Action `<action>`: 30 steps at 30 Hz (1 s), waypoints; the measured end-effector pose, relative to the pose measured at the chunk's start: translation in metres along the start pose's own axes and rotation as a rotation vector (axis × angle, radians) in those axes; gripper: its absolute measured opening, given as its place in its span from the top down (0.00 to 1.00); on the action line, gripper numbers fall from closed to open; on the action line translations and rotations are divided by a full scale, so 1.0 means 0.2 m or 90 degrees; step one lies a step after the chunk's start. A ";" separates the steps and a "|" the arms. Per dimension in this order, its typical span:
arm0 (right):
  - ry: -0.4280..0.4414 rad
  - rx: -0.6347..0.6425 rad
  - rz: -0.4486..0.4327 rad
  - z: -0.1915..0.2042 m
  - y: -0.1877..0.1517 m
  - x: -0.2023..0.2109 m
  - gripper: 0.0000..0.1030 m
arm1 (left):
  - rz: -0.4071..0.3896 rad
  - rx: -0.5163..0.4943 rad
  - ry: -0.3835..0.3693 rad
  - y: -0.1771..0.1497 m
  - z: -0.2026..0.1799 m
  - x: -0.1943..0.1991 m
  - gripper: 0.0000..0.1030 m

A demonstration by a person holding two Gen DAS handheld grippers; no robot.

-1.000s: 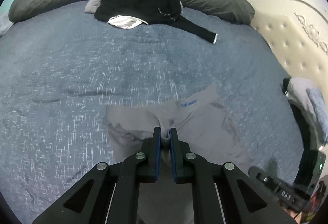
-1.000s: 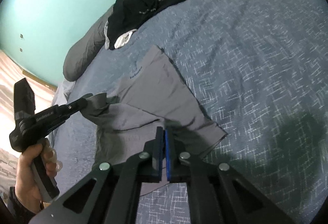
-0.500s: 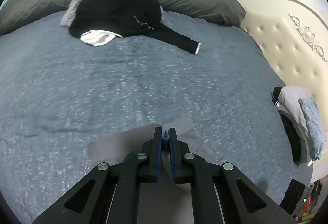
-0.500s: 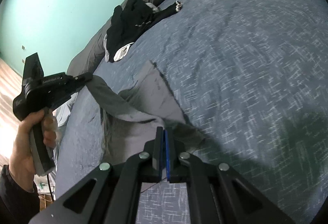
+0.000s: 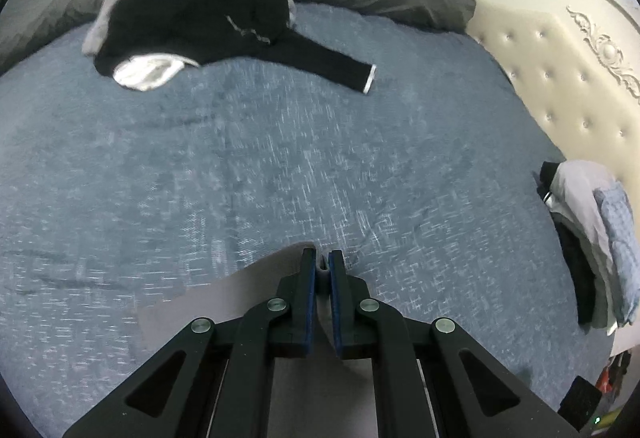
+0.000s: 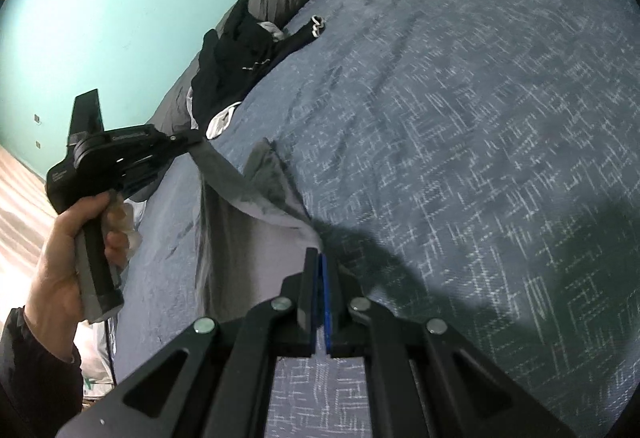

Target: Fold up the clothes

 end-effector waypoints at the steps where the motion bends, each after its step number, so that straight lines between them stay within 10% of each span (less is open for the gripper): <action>1: -0.002 -0.001 0.002 0.00 0.00 0.00 0.98 | 0.006 0.000 0.000 0.00 0.00 -0.03 0.94; 10: -0.021 -0.029 0.025 -0.08 -0.02 -0.06 0.98 | 0.035 0.031 -0.035 0.00 0.00 -0.17 0.88; 12: -0.023 -0.027 0.026 -0.08 -0.02 -0.06 0.98 | 0.034 0.062 -0.059 0.01 0.04 -0.15 0.61; 21: -0.018 -0.035 0.027 -0.08 -0.04 -0.05 0.98 | 0.010 0.028 -0.054 0.03 0.07 -0.04 0.60; 30: -0.007 -0.042 0.020 -0.07 -0.02 -0.04 0.99 | 0.000 0.039 0.024 -0.26 0.49 0.09 0.60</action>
Point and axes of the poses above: each gripper's, at about its wrist camera, not at the fingertips, and x roughly against the way its jaws point, z to its left, y to its top, the point moved 1 cm from there along -x, roughly the way its jaws point, and after that the axes turned 9 degrees about y, right-handed, at the moved point
